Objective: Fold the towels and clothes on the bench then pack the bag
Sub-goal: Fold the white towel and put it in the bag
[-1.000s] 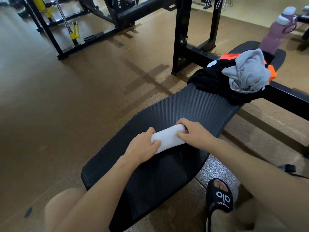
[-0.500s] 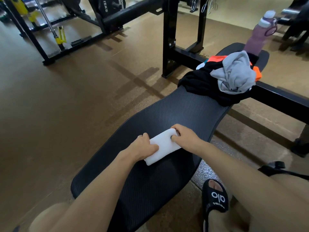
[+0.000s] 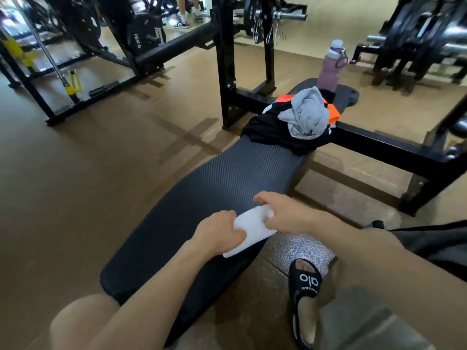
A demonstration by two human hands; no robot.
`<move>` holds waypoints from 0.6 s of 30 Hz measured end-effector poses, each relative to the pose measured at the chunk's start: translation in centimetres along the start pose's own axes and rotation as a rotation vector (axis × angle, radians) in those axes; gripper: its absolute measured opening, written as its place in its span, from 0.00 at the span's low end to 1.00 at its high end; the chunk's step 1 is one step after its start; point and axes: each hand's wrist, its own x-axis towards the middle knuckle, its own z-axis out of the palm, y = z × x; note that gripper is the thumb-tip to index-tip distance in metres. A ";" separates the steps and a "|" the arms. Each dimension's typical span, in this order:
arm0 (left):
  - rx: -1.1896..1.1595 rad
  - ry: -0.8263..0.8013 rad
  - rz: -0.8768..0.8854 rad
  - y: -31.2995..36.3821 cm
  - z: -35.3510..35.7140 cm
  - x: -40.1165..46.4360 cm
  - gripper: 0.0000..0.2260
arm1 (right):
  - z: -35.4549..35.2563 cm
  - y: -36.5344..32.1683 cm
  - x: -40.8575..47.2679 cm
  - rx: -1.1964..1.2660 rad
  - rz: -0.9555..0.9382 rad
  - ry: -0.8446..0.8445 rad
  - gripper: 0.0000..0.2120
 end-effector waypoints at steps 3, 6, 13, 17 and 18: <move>0.094 0.059 0.186 4.0 -2.5 -0.2 0.09 | -3.8 -1.4 -3.8 -0.179 -0.064 0.013 0.41; 0.220 0.141 0.419 8.6 -4.4 -0.1 0.17 | -7.0 -1.3 -7.7 -0.367 -0.050 0.037 0.34; 0.260 0.166 0.805 18.4 -3.0 1.4 0.08 | -9.4 4.6 -16.8 -0.237 0.124 0.198 0.20; 0.319 0.012 0.862 22.5 0.4 1.8 0.15 | -6.0 8.8 -21.0 -0.150 0.143 0.294 0.25; 0.325 -0.035 0.875 23.3 1.3 1.7 0.15 | -4.6 9.8 -21.8 -0.124 0.155 0.315 0.23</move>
